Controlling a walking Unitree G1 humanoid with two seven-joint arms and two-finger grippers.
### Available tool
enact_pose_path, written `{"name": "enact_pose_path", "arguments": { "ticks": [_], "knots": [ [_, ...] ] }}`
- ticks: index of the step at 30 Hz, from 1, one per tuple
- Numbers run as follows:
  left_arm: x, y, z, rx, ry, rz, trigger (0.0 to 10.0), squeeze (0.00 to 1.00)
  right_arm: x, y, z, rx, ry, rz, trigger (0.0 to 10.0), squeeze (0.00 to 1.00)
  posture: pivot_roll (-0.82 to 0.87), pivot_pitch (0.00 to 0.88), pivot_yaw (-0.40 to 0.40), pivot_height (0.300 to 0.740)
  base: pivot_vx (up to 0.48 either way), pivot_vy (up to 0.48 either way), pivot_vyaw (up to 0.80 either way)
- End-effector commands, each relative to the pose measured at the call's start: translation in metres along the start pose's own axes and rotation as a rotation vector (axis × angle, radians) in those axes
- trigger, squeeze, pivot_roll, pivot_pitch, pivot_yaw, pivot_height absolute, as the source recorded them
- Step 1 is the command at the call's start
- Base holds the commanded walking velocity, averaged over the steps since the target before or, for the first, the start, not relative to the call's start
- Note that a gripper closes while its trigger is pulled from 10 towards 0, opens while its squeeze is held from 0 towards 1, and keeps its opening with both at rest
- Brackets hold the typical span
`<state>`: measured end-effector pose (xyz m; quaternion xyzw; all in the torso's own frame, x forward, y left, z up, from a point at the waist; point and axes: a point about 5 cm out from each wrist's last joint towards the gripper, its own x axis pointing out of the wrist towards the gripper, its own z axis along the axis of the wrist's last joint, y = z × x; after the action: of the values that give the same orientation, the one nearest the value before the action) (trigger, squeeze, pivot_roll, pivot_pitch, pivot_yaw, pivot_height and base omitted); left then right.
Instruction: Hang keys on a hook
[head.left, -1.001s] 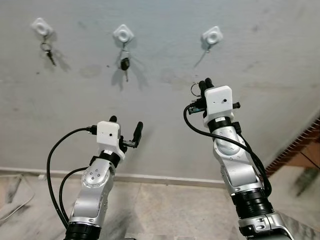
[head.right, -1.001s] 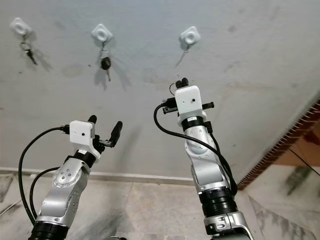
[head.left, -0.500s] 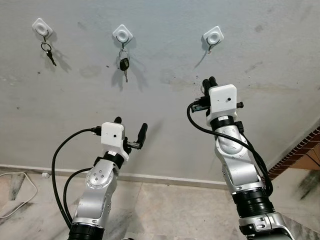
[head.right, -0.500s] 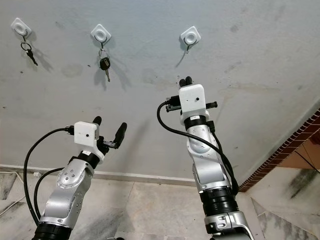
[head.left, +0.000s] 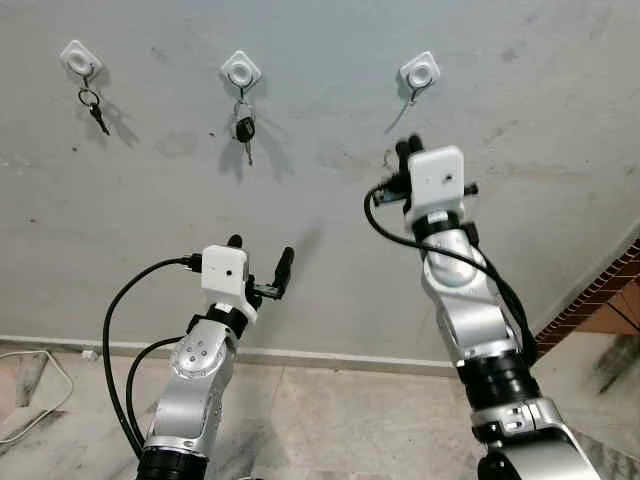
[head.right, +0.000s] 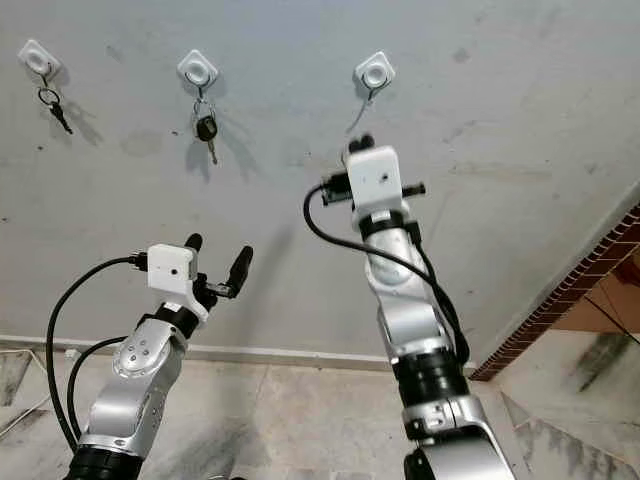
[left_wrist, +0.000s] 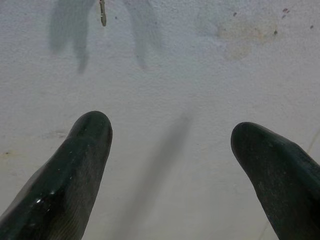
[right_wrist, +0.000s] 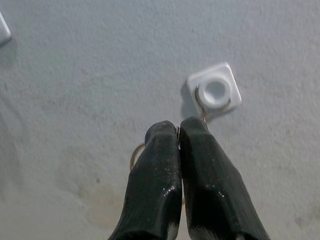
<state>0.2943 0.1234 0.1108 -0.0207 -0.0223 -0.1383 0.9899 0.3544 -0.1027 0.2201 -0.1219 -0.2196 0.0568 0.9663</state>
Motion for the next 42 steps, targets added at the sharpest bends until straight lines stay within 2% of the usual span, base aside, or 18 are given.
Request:
{"name": "enact_pose_path", "arguments": {
  "ticks": [1, 12, 18, 22, 27, 33, 36, 42],
  "knots": [
    [-0.002, 0.001, 0.002, 0.005, -0.009, -0.011, 10.0, 0.0, 0.001, -0.002, -0.003, 0.004, 0.01, -0.012, 10.0, 0.0, -0.03, 0.077, -0.013, 0.74, 0.251, 0.0, 0.0],
    [-0.005, 0.007, 0.006, 0.017, -0.016, 0.001, 10.0, 0.0, -0.007, 0.001, -0.008, 0.005, 0.015, -0.017, 10.0, 0.0, -0.02, 0.076, -0.013, 0.74, 0.045, 0.0, 0.0],
    [-0.019, 0.017, -0.003, 0.039, 0.022, 0.001, 10.0, 0.0, -0.013, -0.004, -0.011, 0.001, 0.022, -0.031, 10.0, 0.0, -0.03, 0.079, -0.008, 0.74, 0.0, 0.0, 0.0],
    [-0.025, 0.017, -0.006, 0.039, 0.034, 0.004, 10.0, 0.0, -0.002, -0.008, -0.008, -0.001, 0.012, -0.042, 10.0, 0.0, -0.02, 0.086, -0.008, 0.74, 0.0, 0.0, 0.0],
    [-0.035, 0.013, -0.004, 0.035, 0.043, 0.005, 10.0, 0.0, 0.021, -0.014, 0.003, -0.008, -0.028, -0.048, 10.0, 0.0, 0.04, 0.125, -0.01, 0.74, 0.0, 0.0, 0.0],
    [-0.047, 0.016, -0.004, 0.045, 0.057, 0.017, 10.0, 0.0, 0.03, -0.015, 0.006, -0.012, -0.037, -0.046, 10.0, 0.0, 0.08, 0.138, -0.01, 0.74, 0.0, 0.0, 0.0],
    [-0.055, 0.023, -0.002, 0.059, 0.068, 0.045, 10.0, 0.0, 0.039, -0.021, 0.007, -0.024, -0.046, -0.06, 10.0, 0.0, 0.11, 0.145, -0.011, 0.74, 0.0, 0.0, 0.0],
    [-0.062, 0.025, 0.003, 0.07, 0.071, 0.06, 10.0, 0.0, 0.045, -0.034, 0.006, -0.027, -0.043, -0.099, 10.0, 0.0, 0.15, 0.152, -0.009, 0.74, 0.0, 0.0, 0.0]
  ]
}}
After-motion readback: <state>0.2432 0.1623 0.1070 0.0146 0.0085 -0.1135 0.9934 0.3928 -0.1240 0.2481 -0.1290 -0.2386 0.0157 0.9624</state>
